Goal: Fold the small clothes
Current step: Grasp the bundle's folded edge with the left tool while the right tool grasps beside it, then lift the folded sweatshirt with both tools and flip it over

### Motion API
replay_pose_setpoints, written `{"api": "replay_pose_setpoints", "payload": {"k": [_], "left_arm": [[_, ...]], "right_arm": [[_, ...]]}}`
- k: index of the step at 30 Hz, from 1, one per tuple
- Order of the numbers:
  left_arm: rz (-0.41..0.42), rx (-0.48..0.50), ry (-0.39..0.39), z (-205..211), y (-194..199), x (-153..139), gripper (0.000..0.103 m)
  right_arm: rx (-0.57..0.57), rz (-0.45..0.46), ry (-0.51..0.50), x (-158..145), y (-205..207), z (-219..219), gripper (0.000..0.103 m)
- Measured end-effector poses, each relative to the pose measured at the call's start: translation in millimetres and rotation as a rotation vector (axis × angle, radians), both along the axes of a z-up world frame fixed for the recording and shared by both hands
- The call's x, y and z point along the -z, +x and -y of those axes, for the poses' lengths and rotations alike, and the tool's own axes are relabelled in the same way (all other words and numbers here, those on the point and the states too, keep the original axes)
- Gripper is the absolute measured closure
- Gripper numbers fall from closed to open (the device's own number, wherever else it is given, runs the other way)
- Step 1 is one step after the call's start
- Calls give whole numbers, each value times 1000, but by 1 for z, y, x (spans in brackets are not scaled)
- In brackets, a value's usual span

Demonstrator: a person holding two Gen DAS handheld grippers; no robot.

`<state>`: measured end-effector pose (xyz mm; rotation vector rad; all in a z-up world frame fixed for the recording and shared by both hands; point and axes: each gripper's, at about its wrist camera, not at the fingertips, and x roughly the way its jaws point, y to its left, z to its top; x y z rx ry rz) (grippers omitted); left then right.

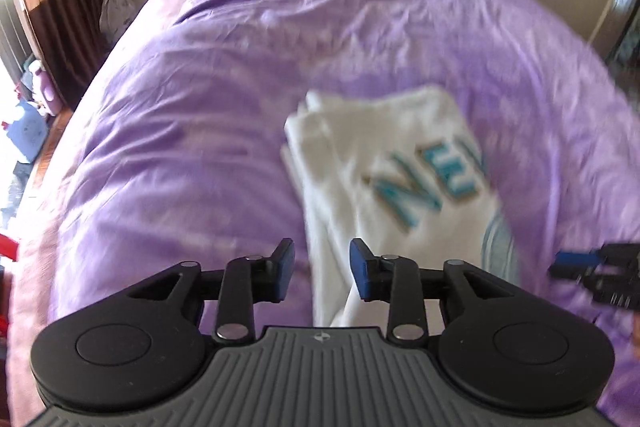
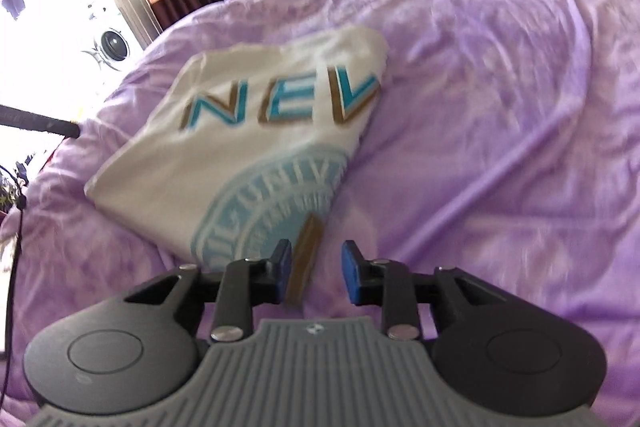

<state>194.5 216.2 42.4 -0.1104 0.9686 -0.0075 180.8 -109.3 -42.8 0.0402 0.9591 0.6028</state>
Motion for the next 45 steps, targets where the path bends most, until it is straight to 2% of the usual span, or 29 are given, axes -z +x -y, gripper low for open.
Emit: {"api": "replay_pose_setpoints", "payload": {"k": [3, 5, 6, 8, 11, 13, 16, 21, 25, 26, 27, 30, 34, 36, 38, 40, 45], "left_arm": [[19, -23, -76, -5, 24, 7, 38], [23, -28, -114, -8, 40, 15, 32], [22, -40, -125, -10, 47, 21, 26], [26, -64, -143, -16, 62, 34, 26], [18, -78, -170, -28, 79, 57, 26], [4, -83, -202, -37, 89, 71, 26], [-27, -111, -307, -53, 104, 94, 26], [-57, -174, -456, -77, 131, 125, 26], [-63, -188, -551, -86, 155, 140, 26], [-68, -189, -566, -87, 159, 143, 28], [-73, -191, -575, -88, 163, 147, 34], [-87, -176, -584, -89, 170, 152, 49], [-81, -162, -586, -88, 169, 150, 67], [-61, -152, -560, -83, 167, 145, 76], [-35, -138, -521, -76, 164, 137, 79], [-12, -132, -470, -68, 161, 126, 81], [84, -125, -352, -46, 141, 88, 82]], "right_arm": [[-17, 15, 33, -10, 19, -7, 76], [-10, 15, 47, -13, 34, -10, 56], [-3, 8, 57, -13, 42, -12, 54], [11, -16, 83, -11, 58, -13, 52], [52, -86, 177, 0, 84, -7, 43], [83, -129, 234, 10, 100, -3, 41], [120, -162, 267, 24, 120, -3, 41], [160, -239, 383, 52, 155, 0, 41], [189, -267, 411, 72, 180, -4, 40], [193, -284, 433, 78, 186, -4, 41], [196, -303, 456, 84, 192, -5, 41], [208, -327, 507, 97, 208, -6, 49], [224, -368, 599, 110, 226, -7, 66], [222, -377, 610, 114, 230, -10, 73], [213, -352, 594, 111, 230, -11, 85], [197, -299, 576, 99, 225, -12, 90], [136, -141, 507, 53, 206, -23, 94]]}}
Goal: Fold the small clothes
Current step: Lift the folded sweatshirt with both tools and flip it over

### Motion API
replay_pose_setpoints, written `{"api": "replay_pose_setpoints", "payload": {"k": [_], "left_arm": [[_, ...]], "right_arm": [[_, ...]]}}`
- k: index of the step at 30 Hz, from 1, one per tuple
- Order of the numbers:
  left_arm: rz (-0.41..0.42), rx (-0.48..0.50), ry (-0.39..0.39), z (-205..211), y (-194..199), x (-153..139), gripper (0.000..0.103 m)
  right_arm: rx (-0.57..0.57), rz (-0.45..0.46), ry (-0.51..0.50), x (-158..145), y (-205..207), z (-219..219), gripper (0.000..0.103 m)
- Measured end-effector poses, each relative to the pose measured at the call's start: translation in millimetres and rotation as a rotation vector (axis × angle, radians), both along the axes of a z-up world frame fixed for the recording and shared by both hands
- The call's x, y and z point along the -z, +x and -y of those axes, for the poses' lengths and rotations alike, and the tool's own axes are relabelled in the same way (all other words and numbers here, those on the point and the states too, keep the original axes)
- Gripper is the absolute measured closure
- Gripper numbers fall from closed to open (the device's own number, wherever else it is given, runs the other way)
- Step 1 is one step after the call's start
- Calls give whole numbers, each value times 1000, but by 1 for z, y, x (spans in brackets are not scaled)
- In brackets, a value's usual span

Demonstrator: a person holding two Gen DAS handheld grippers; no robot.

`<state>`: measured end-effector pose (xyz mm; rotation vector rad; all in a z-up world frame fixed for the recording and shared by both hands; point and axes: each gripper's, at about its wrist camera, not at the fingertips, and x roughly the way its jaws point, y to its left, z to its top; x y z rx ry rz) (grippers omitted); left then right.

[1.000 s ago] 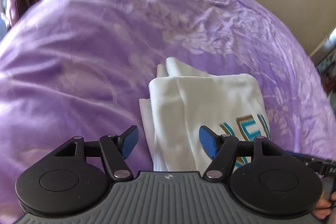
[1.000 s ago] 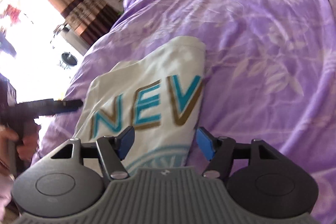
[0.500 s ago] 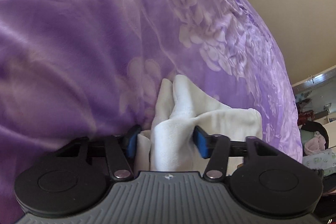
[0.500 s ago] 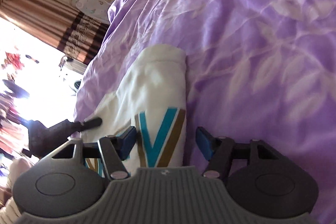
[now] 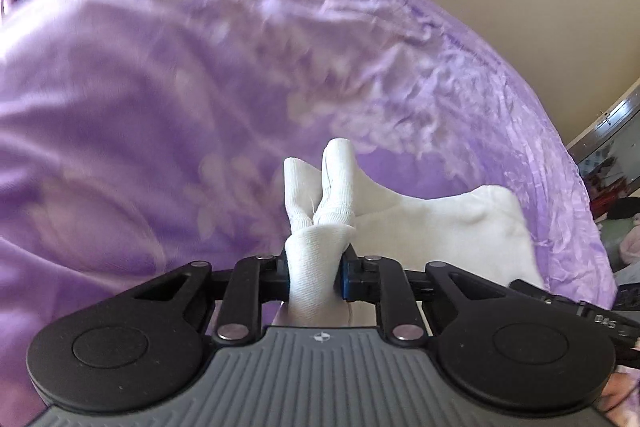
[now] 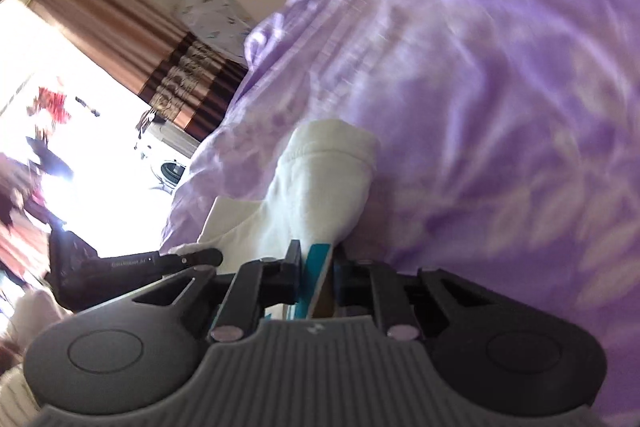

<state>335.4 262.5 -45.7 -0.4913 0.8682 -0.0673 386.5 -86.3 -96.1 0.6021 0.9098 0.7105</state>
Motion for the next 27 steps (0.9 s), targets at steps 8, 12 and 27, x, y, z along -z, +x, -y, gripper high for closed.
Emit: {"api": "replay_pose_setpoints", "payload": {"k": [8, 12, 27], "left_arm": [[232, -32, 74, 36, -69, -85, 83], [334, -32, 84, 59, -112, -124, 83], [443, 48, 88, 151, -226, -193, 85]], "right_arm": [[4, 197, -9, -85, -55, 14, 96], [5, 296, -32, -129, -97, 28, 96], [70, 485, -106, -257, -260, 136, 97]]}}
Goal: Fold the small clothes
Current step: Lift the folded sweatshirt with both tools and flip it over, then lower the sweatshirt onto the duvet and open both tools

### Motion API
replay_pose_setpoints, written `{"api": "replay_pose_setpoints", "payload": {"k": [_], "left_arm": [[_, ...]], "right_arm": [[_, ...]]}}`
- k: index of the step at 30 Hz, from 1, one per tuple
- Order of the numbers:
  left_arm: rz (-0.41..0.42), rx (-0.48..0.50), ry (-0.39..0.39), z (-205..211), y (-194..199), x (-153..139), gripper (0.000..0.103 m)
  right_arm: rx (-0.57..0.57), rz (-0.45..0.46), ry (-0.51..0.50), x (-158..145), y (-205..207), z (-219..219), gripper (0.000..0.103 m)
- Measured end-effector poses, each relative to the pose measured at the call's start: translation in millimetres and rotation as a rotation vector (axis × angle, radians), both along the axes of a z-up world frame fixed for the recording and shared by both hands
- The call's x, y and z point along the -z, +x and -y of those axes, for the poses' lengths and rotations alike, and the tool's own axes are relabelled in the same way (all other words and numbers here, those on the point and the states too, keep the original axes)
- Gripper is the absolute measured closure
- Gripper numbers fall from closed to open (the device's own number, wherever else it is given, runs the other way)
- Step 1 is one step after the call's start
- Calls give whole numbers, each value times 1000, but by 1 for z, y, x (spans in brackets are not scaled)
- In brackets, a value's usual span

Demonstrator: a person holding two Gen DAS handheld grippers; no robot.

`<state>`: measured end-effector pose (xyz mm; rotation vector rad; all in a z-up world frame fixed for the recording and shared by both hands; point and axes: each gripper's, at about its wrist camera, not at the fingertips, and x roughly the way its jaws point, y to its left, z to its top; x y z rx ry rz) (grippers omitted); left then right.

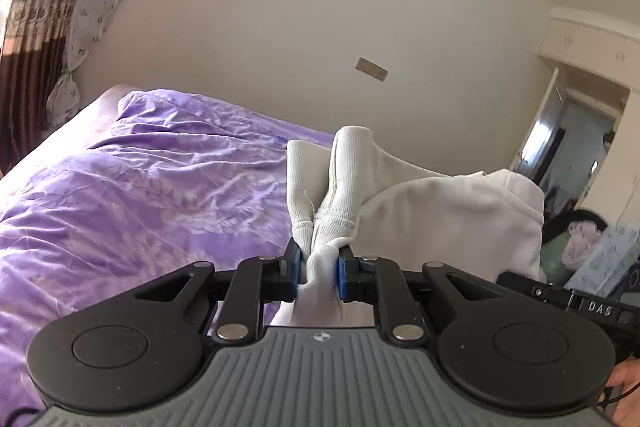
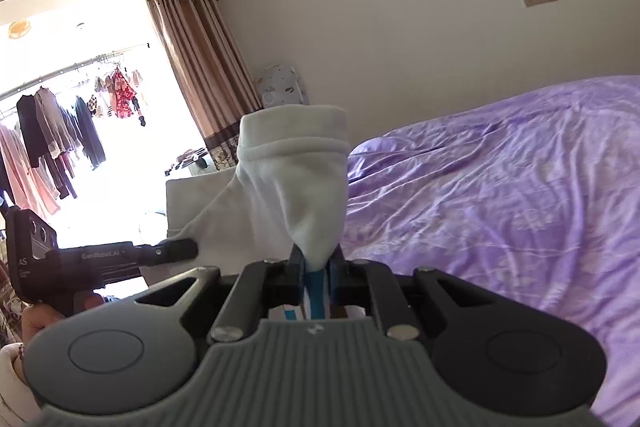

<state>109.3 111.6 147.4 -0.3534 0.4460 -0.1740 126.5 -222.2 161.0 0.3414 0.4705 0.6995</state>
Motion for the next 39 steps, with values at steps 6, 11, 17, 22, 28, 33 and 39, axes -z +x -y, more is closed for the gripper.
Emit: {"api": "replay_pose_setpoints", "payload": {"k": [6, 11, 17, 22, 28, 33, 39], "left_arm": [[-78, 27, 59, 25, -8, 28, 85], [-176, 26, 71, 25, 10, 59, 85], [-231, 41, 111, 23, 34, 80, 85], [-274, 55, 128, 22, 57, 92, 85], [-338, 79, 140, 17, 91, 118, 85], [-409, 102, 135, 11, 123, 148, 85], [-520, 124, 72, -8, 167, 202, 84]], "right_arm": [[35, -64, 23, 26, -36, 36, 97], [44, -165, 37, 67, -24, 41, 97], [41, -225, 21, 98, 9, 30, 97], [47, -255, -8, 113, 44, 20, 97], [58, -310, -23, 142, 83, 13, 97], [65, -361, -41, 172, 114, 8, 97], [79, -466, -56, 224, 158, 4, 96]]}}
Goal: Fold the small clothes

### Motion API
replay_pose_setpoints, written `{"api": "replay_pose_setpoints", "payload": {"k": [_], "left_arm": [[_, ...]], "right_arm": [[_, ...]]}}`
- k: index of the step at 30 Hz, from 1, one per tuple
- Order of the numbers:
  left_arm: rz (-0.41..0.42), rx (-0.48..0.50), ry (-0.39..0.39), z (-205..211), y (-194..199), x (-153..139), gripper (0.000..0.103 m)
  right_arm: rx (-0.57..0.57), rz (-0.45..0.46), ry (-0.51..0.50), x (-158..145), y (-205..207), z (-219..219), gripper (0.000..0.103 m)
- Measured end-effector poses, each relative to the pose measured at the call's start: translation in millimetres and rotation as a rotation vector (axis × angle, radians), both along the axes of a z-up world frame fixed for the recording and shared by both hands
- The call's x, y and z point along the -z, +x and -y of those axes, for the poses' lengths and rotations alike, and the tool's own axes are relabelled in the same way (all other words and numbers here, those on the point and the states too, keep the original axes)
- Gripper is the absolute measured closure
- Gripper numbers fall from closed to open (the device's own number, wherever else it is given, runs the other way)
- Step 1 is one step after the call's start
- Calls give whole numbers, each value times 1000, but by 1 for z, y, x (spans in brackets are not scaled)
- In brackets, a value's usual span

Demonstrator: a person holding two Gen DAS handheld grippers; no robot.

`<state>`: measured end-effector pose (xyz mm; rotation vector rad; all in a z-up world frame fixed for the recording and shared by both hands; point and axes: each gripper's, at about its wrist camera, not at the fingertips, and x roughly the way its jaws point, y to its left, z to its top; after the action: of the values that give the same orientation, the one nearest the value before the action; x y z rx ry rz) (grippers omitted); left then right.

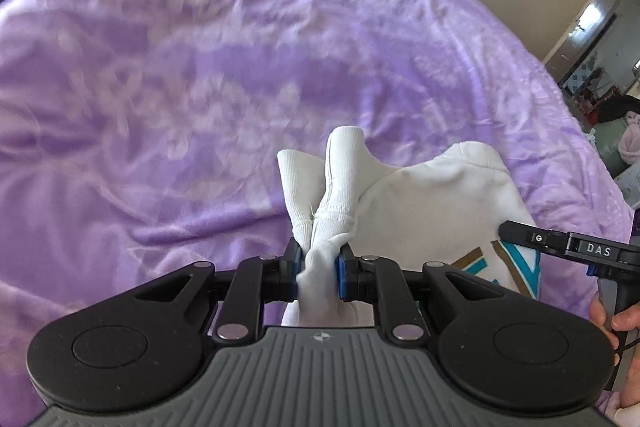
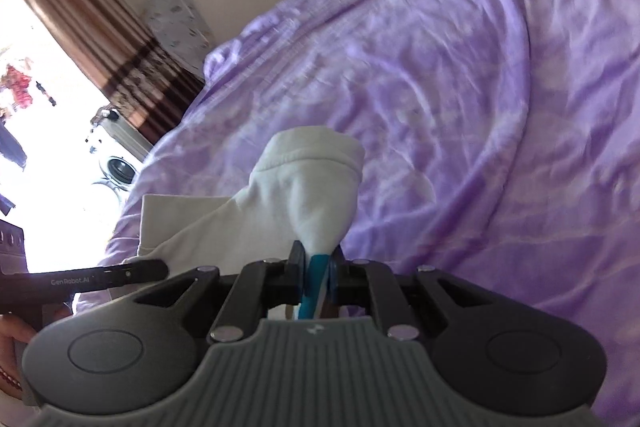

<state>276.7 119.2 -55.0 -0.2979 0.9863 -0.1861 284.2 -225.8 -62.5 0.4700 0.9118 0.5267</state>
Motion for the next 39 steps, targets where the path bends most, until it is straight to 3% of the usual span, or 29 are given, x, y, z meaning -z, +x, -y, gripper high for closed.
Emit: {"api": "replay_pose_setpoints", "payload": {"k": [4, 7, 9, 14, 17, 25, 29, 33, 37, 39], "left_arm": [[-42, 3, -11, -9, 13, 25, 80], [-66, -13, 8, -11, 16, 30, 65], [-68, -15, 44, -8, 16, 27, 56], [-42, -59, 159, -3, -4, -1, 52], [-19, -62, 195, 6, -31, -24, 53], [119, -69, 253, 46, -126, -81, 54], [259, -87, 305, 70, -179, -103, 51], [304, -107, 299, 82, -220, -108, 50], [303, -108, 291, 91, -248, -104, 50], [301, -111, 298, 94, -262, -100, 45]], "right_arm": [[13, -58, -8, 31, 20, -1, 94], [23, -67, -35, 42, 29, -2, 86], [33, -55, -72, 42, 29, -4, 79], [69, 15, -192, 17, 11, -2, 74], [77, 79, -270, -9, -14, 0, 73], [33, 201, -289, -56, -114, -3, 73], [5, 270, -298, -81, -168, -14, 58], [-14, 343, -330, -99, -223, -25, 52], [-3, 343, -323, -104, -265, -24, 51], [6, 347, -340, -105, -282, -23, 47]]}}
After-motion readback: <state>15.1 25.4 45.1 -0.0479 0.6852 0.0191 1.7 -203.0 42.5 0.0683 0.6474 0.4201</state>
